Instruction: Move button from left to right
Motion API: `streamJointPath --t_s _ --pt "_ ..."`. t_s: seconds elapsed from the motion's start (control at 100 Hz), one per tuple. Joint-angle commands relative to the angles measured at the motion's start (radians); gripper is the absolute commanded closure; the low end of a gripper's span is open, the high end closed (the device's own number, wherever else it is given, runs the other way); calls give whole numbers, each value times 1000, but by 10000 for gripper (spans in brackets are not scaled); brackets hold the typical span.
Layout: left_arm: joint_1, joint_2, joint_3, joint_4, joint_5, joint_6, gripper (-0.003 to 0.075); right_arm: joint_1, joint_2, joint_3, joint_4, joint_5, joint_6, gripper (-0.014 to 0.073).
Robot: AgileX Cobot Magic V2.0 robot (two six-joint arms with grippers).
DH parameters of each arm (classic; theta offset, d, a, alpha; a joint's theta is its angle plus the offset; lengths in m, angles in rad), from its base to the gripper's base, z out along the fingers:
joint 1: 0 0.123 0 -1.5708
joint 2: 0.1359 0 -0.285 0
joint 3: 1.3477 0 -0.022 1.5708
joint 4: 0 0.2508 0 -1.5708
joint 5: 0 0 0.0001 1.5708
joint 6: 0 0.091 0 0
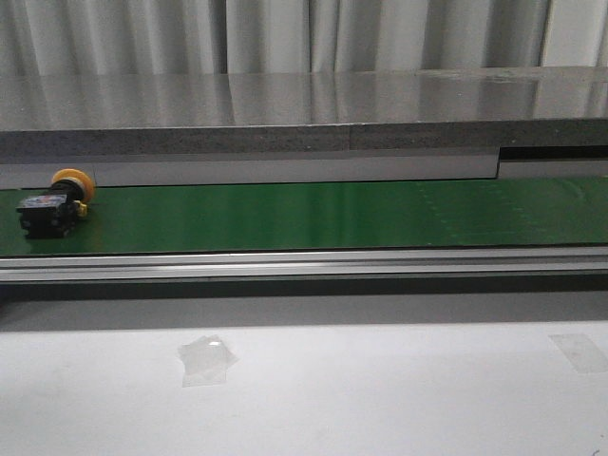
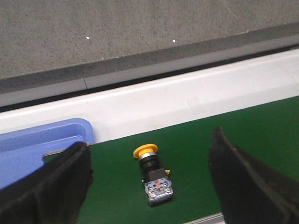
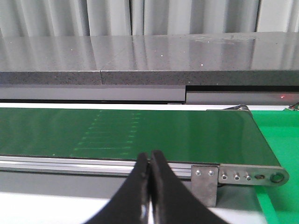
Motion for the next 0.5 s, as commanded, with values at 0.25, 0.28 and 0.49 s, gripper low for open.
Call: streamJointPath --t_s 0.25,0.28,0.49 --pt "-5 -373 255 -9 -251 -3 205 3 -19 -16 -6 -81 -5 662" --pt "-2 -398 275 -9 -268 -3 205 3 -19 -16 -6 -81 -5 662" --pt "77 -537 385 -9 -318 -18 205 3 -19 -16 -6 -81 -5 662"
